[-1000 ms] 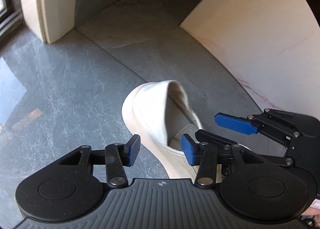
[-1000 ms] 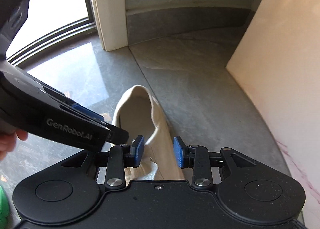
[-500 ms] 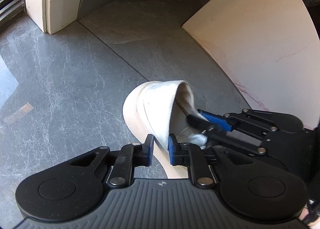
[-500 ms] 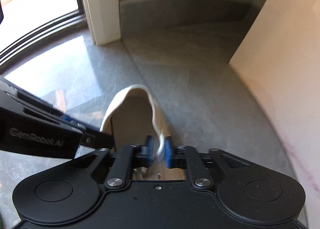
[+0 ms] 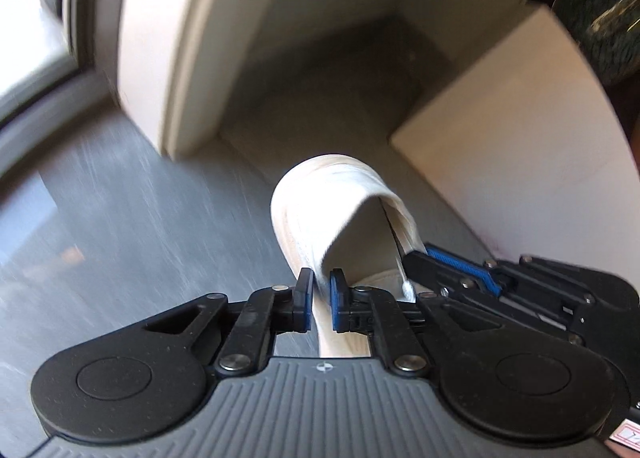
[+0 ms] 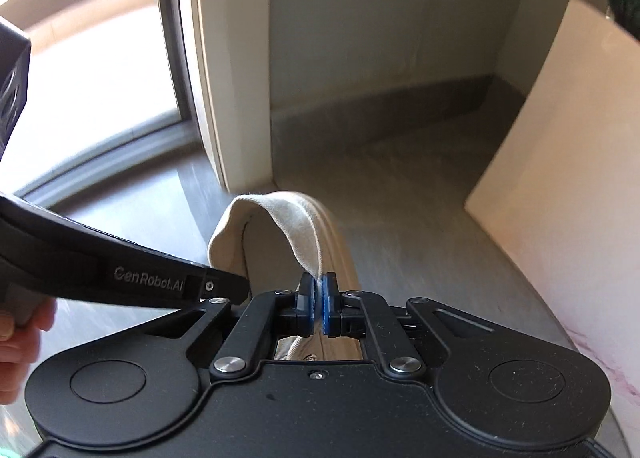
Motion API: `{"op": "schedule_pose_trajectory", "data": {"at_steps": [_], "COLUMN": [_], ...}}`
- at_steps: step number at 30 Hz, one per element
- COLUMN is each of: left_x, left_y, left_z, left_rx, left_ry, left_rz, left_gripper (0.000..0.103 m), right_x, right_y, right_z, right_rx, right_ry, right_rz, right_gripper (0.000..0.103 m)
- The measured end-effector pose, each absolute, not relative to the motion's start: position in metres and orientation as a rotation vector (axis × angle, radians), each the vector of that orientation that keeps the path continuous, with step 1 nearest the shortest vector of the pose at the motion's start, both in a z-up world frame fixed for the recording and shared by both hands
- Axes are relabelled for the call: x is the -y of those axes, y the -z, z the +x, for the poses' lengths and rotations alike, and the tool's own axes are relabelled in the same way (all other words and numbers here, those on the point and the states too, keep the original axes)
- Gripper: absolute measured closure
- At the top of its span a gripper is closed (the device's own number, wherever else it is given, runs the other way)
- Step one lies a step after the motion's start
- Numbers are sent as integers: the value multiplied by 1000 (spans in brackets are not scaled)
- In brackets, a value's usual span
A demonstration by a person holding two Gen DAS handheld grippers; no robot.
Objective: Organize scattered shoes
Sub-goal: 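Lift the cream sneaker by the heel with both grippers and carry it toward the window wall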
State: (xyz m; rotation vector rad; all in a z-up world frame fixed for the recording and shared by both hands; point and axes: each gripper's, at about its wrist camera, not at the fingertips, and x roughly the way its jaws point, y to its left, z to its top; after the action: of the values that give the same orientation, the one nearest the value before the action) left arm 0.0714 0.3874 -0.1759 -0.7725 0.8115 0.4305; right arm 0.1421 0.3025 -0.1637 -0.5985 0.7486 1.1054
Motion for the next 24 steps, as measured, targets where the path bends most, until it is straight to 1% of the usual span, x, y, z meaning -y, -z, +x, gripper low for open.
{"op": "schedule_pose_trajectory", "data": {"at_steps": [5, 10, 14, 16, 20, 23, 24], "left_x": [-388, -381, -369, -366, -361, -358, -357], "left_y": [148, 121, 112, 111, 128, 144, 148], "left_z": [58, 44, 32, 26, 29, 37, 39], "left_rx": [-782, -792, -829, -856, -927, -942, -944], "left_ry": [-463, -464, -441, -423, -392, -364, -355], "left_rz": [-665, -556, -506, -503, -515, -517, -516], "left_gripper": [101, 101, 101, 101, 101, 101, 101], "right_x": [-281, -249, -219, -217, -211, -201, -203], "right_y": [135, 123, 113, 118, 138, 151, 156], "right_z": [124, 108, 99, 95, 101, 114, 120], "right_rx": [-702, -733, -861, -927, -1096, -1159, -1155], "right_ry": [-1120, -1109, -1091, -1081, -1045, -994, -978], "right_rz": [-457, -316, -184, -137, -65, -77, -80], "right_gripper": [100, 100, 100, 99, 99, 99, 99]}}
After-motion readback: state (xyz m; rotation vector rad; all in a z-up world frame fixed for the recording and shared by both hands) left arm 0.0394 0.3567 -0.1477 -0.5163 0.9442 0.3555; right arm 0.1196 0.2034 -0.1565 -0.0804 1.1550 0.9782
